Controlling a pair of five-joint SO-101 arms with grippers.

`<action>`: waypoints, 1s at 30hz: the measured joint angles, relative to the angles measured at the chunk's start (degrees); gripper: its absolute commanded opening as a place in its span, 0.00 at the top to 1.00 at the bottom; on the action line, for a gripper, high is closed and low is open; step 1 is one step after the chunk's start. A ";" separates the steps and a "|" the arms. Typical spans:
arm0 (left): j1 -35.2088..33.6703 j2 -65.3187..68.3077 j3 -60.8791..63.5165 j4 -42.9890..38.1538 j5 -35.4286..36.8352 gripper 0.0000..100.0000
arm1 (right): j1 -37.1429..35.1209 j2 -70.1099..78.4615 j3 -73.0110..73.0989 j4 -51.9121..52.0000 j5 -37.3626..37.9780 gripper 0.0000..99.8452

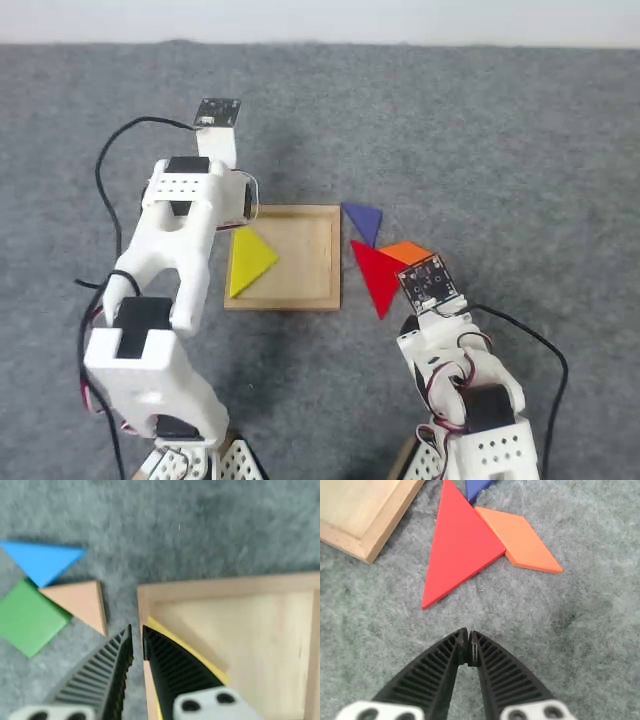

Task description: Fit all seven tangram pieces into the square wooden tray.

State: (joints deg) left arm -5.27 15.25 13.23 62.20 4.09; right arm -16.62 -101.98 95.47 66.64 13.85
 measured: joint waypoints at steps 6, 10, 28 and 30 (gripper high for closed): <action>-0.53 -0.35 -0.35 1.41 0.00 0.97 | 0.00 0.00 0.00 0.00 0.00 0.99; 2.37 -0.44 2.29 1.23 0.00 0.97 | 0.00 0.00 0.00 0.00 0.00 0.99; 7.30 -20.48 16.18 -2.90 -0.79 0.98 | 0.00 0.00 0.00 0.00 0.00 0.99; 11.25 -24.00 23.65 -6.86 -2.90 0.98 | 0.00 0.00 0.00 0.00 0.00 0.99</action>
State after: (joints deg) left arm 5.98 -8.75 36.88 55.34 1.19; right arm -16.62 -101.98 95.47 66.64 13.85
